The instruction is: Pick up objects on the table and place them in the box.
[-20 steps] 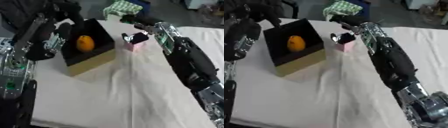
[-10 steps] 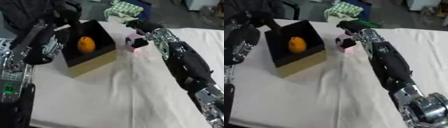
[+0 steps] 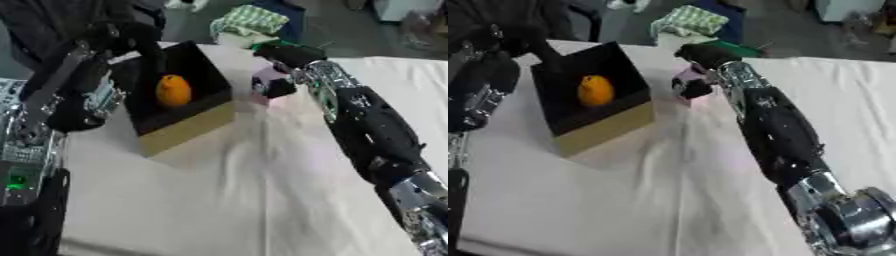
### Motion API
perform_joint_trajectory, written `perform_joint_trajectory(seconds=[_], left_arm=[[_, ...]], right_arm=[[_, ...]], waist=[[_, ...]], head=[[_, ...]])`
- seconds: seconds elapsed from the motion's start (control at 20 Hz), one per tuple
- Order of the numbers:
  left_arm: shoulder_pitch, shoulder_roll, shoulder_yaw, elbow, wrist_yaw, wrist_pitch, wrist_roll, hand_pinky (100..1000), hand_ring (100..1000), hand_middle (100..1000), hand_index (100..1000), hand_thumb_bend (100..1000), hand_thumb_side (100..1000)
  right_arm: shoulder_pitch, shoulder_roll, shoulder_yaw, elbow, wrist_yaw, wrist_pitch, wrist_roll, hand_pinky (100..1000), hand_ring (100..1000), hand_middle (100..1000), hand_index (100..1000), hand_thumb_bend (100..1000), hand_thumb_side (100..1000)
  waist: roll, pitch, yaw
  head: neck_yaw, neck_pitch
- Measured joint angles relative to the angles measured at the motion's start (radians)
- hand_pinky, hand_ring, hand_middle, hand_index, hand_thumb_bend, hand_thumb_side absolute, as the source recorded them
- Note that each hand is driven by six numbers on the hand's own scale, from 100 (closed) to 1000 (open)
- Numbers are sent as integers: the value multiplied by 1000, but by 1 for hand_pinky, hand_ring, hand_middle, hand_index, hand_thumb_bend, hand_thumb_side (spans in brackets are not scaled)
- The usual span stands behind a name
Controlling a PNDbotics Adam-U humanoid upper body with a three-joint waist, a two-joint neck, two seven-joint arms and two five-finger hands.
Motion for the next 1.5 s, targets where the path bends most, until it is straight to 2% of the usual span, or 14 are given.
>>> perform_joint_trajectory(seconds=[0.95, 1.5], left_arm=[[4, 0, 2, 0, 3, 2, -2, 699, 571, 588, 826, 100, 651], [4, 0, 2, 0, 3, 0, -10, 699, 571, 589, 830, 100, 659]], right_arm=[[-1, 0, -6, 2, -21, 8, -11, 906, 928, 997, 1000, 100, 626], [-5, 0, -10, 17, -22, 26, 10, 910, 931, 995, 1000, 100, 725]], waist=[[-3, -4, -3], [-2, -7, 2]], head=[[-3, 0], [-7, 0]])
